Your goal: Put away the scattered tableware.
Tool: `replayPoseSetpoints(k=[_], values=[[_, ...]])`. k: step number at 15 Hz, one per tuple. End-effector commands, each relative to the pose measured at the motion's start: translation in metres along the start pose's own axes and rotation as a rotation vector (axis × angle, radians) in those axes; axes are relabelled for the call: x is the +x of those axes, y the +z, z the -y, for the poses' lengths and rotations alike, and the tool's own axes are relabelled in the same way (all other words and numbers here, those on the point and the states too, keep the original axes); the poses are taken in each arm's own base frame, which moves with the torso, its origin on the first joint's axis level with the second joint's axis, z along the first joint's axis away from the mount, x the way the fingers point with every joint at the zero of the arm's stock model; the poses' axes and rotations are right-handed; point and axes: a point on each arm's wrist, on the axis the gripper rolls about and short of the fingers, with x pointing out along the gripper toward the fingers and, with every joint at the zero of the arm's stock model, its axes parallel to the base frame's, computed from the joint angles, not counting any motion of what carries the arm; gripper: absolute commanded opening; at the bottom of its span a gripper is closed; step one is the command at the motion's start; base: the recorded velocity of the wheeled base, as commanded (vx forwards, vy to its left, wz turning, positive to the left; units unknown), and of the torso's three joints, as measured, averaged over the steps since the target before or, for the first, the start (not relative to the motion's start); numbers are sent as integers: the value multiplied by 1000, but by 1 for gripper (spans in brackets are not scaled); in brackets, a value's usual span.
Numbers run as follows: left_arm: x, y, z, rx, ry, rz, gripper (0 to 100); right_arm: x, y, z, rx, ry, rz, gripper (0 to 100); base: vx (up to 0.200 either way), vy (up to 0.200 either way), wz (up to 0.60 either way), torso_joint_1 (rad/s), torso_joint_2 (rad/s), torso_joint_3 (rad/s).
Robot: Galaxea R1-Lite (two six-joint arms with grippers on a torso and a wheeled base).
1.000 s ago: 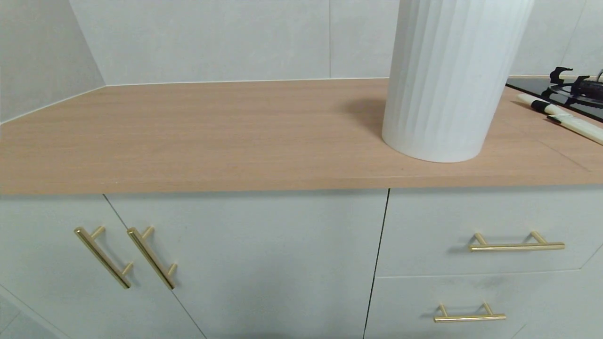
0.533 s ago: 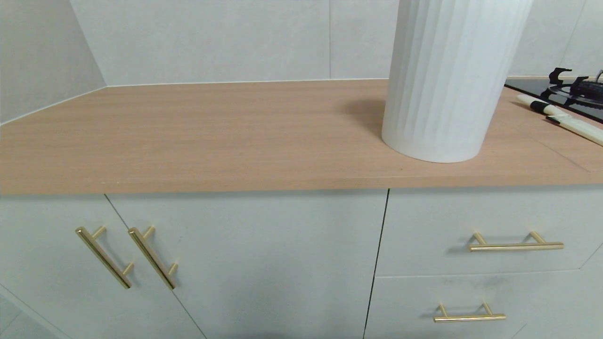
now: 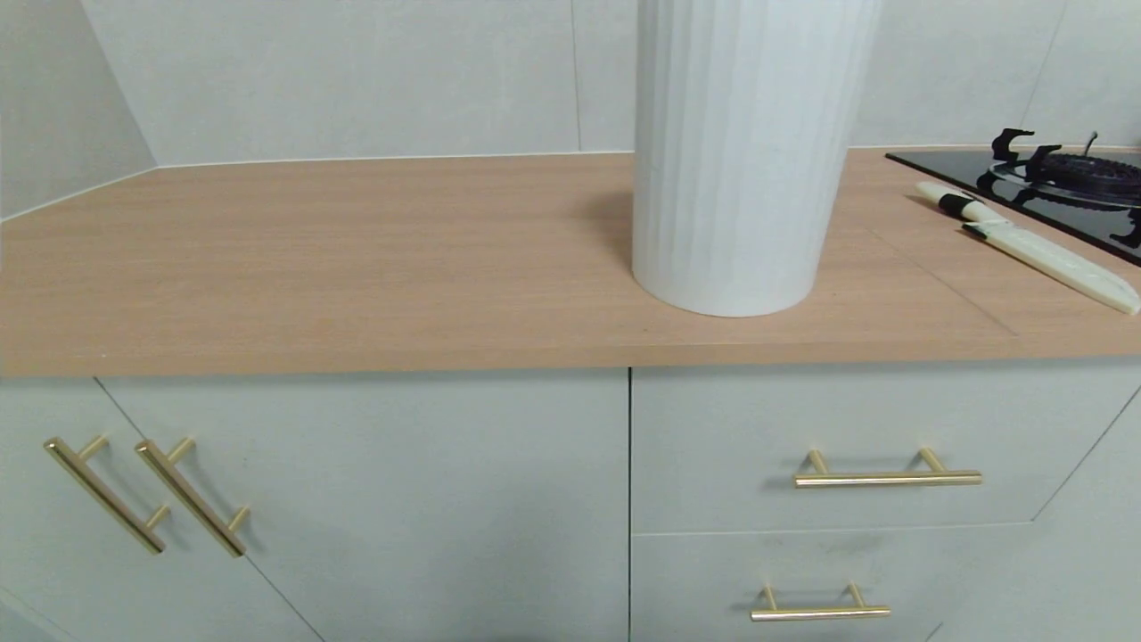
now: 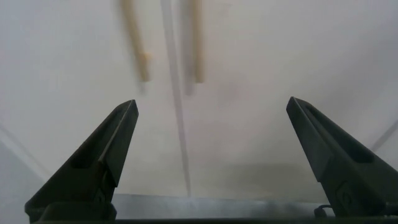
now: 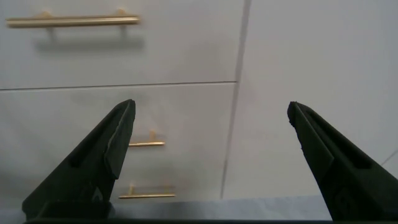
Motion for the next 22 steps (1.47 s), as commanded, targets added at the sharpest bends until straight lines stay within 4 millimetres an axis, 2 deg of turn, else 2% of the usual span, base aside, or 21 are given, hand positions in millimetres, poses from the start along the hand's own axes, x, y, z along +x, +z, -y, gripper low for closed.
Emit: replayPoseSetpoints(k=[1,16,22], values=[[0,0,0,-2,1,0,100,0,0,0,-1,0,0,100,0,0,0,0,0,0],[0,0,0,-7,3,0,100,0,0,0,-2,0,-1,100,0,0,0,1,-5,-3],[0,0,0,-7,3,0,100,0,0,0,-1,0,-1,100,0,0,0,96,-347,-283]])
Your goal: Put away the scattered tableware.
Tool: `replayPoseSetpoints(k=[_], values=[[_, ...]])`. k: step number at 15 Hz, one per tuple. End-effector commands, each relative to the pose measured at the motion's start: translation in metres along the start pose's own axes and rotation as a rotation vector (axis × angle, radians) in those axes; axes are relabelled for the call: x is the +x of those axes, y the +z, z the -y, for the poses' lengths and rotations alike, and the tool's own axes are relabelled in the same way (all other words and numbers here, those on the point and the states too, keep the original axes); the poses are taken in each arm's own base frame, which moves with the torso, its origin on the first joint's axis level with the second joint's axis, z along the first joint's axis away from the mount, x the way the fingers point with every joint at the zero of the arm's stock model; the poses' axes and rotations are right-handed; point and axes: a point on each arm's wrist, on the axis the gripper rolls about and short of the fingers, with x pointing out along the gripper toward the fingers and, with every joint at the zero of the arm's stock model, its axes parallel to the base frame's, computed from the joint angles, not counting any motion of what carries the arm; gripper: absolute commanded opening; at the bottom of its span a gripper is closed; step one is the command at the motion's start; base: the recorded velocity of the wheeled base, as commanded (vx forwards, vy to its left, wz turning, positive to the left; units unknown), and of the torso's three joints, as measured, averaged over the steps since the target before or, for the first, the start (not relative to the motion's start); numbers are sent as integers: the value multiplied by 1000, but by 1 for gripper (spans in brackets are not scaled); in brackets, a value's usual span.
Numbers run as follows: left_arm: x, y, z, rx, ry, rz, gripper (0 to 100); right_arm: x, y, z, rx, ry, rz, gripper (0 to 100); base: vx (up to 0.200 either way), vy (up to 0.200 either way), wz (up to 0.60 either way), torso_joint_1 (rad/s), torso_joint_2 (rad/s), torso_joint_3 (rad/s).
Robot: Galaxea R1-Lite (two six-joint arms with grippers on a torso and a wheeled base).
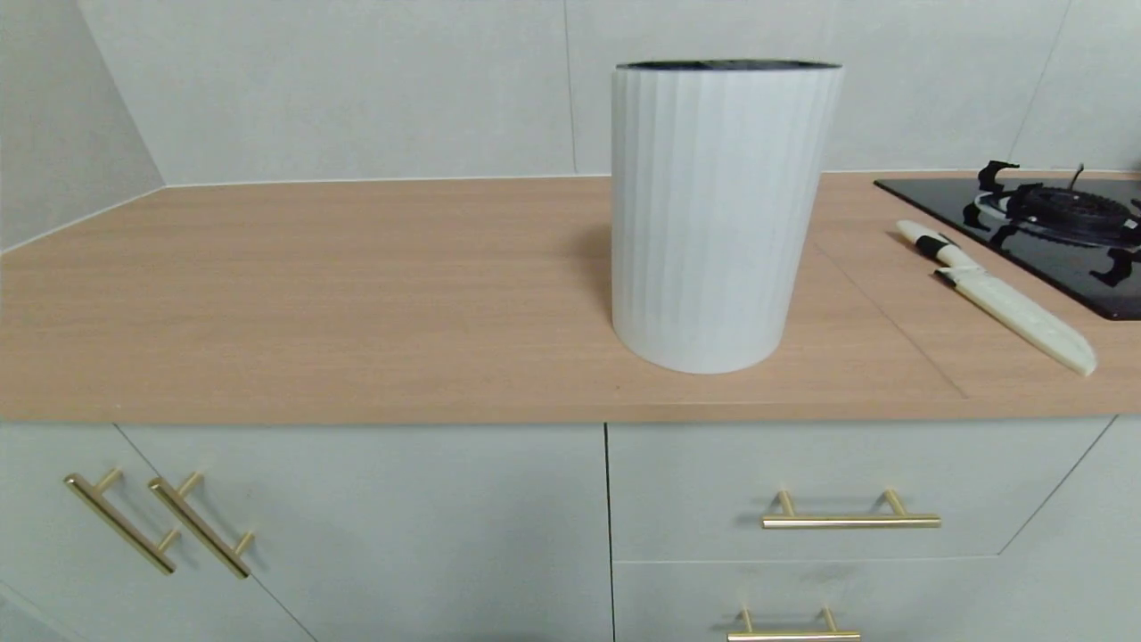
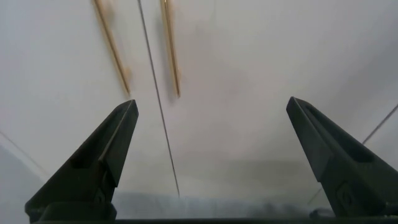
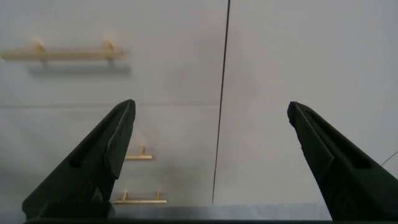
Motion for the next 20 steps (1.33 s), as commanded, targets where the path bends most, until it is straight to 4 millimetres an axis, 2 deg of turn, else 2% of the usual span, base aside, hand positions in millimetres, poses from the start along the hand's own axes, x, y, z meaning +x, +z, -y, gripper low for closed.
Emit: replayPoseSetpoints(k=[1,10,20], values=[[0,0,0,1,1,0,100,0,0,0,0,1,0,100,0,0,0,119,-530,-295],[0,0,0,-1,1,0,100,0,0,0,-2,1,0,100,0,0,0,175,-479,-295],[0,0,0,-1,1,0,100,0,0,0,-2,1,-1,100,0,0,0,226,-512,-294]])
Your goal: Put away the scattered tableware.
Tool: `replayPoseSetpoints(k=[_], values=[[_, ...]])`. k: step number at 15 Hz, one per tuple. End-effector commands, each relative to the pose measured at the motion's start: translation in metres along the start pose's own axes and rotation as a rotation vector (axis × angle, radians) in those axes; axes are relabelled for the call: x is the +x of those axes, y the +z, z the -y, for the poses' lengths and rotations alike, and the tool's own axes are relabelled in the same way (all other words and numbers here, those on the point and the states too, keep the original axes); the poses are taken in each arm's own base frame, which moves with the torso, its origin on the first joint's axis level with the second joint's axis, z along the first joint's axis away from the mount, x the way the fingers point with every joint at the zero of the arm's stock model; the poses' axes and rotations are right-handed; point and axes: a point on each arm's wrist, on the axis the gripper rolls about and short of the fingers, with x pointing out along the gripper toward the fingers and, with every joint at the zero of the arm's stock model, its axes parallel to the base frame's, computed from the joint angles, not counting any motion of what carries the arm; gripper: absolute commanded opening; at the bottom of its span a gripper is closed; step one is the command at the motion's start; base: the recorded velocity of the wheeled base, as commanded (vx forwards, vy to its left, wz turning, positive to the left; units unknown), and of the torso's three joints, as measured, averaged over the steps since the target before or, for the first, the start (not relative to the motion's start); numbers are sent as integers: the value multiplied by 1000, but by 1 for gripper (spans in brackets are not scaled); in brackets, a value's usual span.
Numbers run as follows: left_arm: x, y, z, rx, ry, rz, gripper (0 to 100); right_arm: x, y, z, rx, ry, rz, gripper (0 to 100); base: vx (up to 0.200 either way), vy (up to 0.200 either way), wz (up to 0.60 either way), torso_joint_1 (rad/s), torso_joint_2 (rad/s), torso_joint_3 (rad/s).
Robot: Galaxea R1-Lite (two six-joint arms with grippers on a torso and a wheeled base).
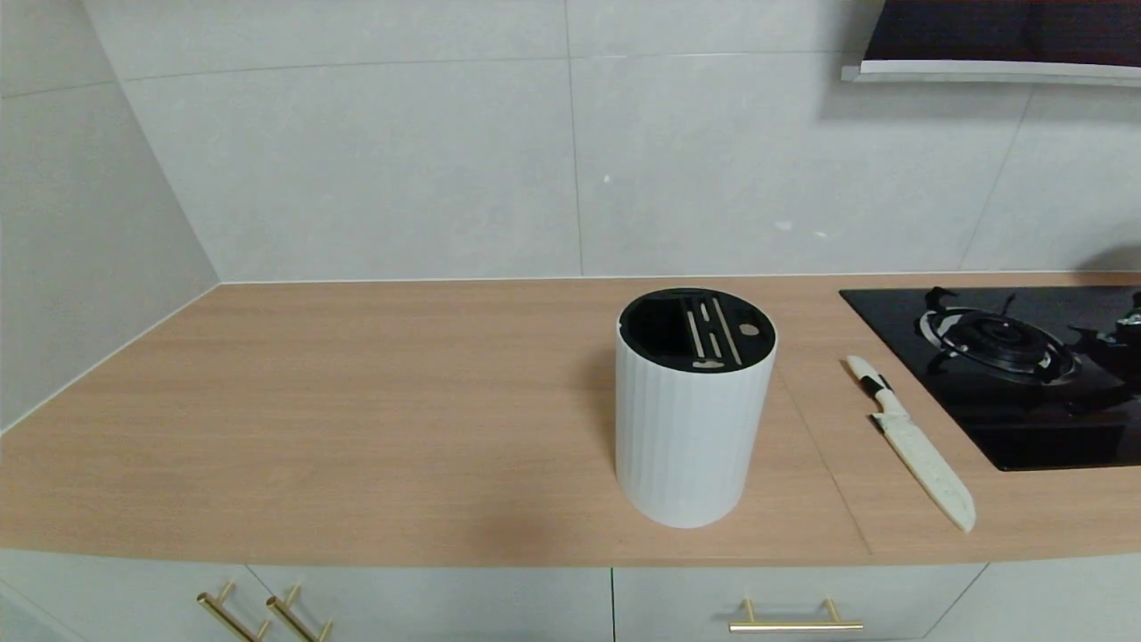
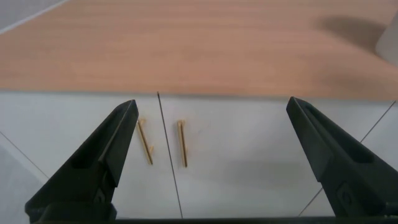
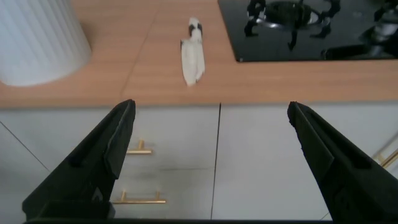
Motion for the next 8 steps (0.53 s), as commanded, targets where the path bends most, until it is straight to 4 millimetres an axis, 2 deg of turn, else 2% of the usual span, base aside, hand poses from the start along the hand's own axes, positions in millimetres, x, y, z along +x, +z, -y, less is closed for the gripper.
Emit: replayPoseSetpoints(k=[1,8], values=[[0,0,0,0,1,0,100,0,0,0,-1,-1,0,100,0,0,0,246,-544,-305],[0,0,0,0,1,0,100,0,0,0,-1,-1,-1,100,0,0,0,263,-581,-313]])
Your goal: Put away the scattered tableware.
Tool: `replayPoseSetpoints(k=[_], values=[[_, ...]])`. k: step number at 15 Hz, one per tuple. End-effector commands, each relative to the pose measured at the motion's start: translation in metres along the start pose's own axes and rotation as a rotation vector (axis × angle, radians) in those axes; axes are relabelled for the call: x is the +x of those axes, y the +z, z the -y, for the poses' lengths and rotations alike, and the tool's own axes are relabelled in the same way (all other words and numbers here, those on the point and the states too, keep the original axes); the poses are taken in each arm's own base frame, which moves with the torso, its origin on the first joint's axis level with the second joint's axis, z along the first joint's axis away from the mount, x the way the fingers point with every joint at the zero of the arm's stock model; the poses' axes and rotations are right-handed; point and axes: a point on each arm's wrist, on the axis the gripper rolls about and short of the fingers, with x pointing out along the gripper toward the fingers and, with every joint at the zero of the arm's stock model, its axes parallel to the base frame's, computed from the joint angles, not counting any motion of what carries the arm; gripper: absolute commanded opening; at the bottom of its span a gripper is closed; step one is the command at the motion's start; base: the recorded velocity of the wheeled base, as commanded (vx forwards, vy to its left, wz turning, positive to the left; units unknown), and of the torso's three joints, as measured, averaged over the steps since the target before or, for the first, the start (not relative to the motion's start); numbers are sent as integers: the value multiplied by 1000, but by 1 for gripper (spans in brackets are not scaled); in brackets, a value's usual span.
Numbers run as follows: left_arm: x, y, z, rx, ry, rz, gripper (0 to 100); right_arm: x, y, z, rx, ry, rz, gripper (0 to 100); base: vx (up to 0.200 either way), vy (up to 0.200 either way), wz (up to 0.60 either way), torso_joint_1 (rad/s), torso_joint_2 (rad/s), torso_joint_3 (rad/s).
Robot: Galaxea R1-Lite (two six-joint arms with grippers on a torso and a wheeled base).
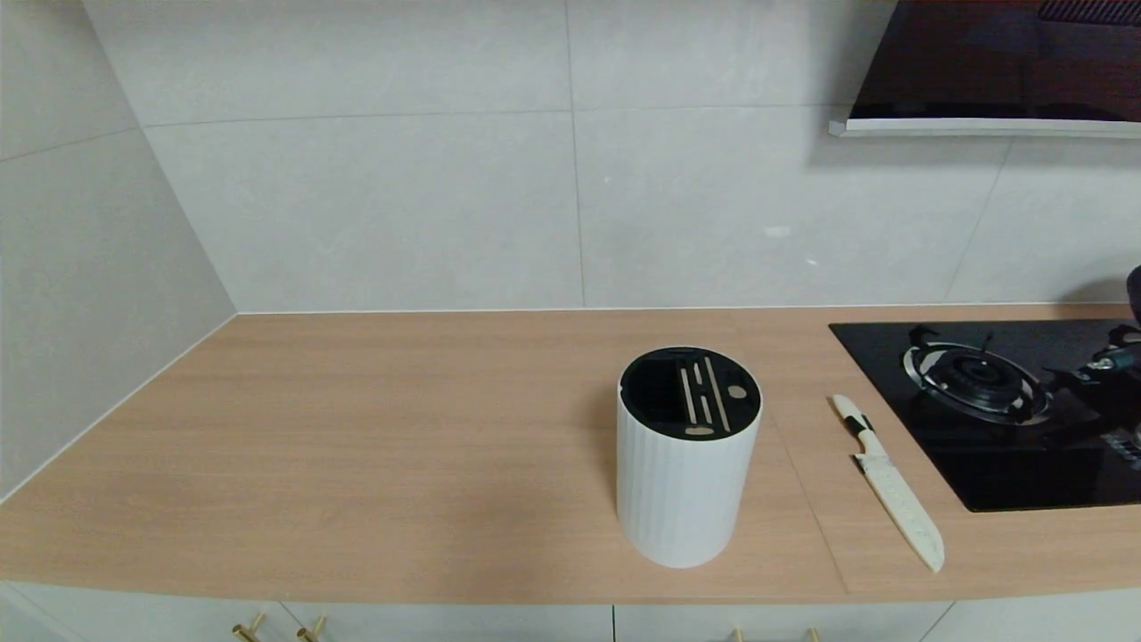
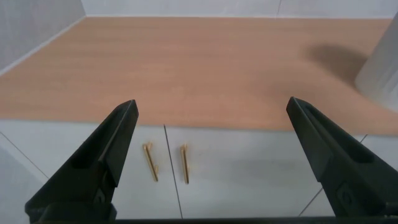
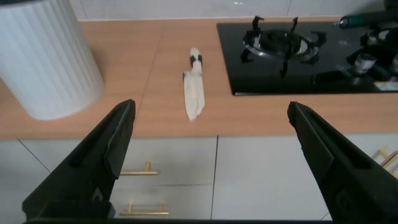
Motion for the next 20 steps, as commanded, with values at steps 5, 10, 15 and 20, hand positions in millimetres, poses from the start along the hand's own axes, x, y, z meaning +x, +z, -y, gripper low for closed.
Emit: replayPoseSetpoints(k=[5,10,15,20], values=[[0,0,0,0,1,0,100,0,0,0,-1,0,0,100,0,0,0,174,-375,-195],[0,0,0,0,1,0,100,0,0,0,-1,0,-5,100,0,0,0,9,-13,-6],[0,0,0,-2,1,0,100,0,0,0,-38,0,3,100,0,0,0,0,0,0],[0,0,0,-2,1,0,100,0,68,-1,21,114,43,100,0,0,0,0,0,0]])
